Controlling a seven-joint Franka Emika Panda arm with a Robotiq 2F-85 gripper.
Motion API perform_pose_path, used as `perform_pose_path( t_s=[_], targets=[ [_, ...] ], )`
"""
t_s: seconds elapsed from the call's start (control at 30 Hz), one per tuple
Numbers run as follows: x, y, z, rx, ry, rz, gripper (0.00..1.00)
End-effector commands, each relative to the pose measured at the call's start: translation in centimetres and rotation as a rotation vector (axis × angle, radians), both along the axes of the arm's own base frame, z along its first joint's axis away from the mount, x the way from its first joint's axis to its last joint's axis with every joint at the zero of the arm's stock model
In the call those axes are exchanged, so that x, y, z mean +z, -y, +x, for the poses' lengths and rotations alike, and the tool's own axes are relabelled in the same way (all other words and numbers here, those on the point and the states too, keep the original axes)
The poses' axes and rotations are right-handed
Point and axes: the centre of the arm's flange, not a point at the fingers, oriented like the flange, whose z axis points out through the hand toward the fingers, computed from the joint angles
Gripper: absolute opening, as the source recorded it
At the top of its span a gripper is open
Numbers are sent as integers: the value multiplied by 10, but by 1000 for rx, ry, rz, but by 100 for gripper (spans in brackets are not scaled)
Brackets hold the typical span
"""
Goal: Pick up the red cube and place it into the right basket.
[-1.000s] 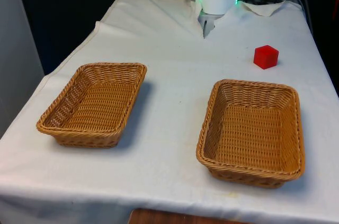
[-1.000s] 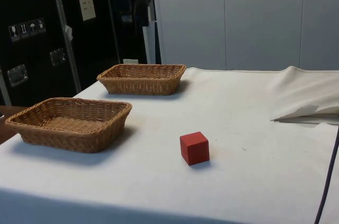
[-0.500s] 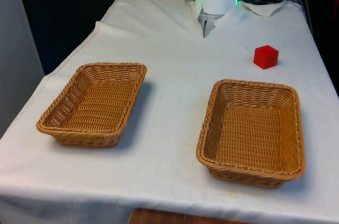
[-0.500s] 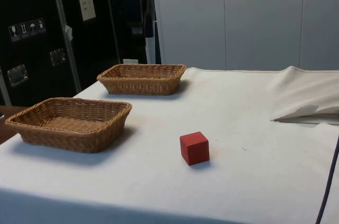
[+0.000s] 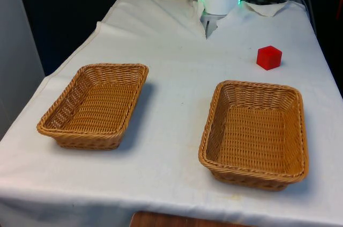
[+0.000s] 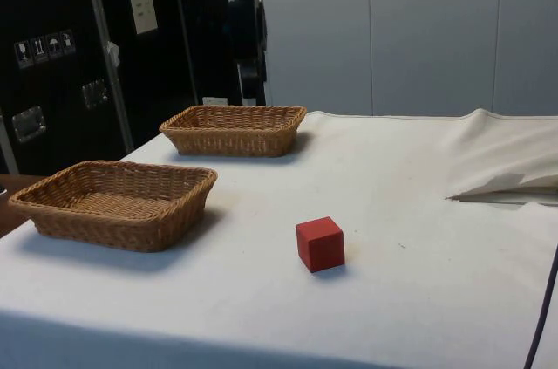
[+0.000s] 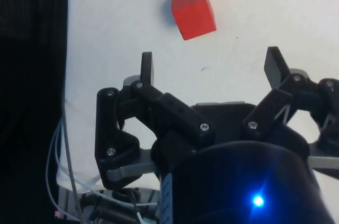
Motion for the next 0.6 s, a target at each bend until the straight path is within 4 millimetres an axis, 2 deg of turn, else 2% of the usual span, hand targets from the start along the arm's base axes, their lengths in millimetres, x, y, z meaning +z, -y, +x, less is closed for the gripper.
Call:
perform_pose_path(
  t_s=[0.0, 0.27, 0.3, 0.47, 0.53, 0.57],
  targets=[
    [0, 0, 0, 0, 0, 0, 100],
    [-34, -10, -15, 56, 11, 20, 100],
    [-30, -8, -14, 48, 4, 11, 100],
    [-52, -16, -22, 87, 18, 27, 100],
    [-59, -18, -25, 97, 20, 29, 100],
    [-56, -15, -23, 92, 13, 19, 100]
  ],
)
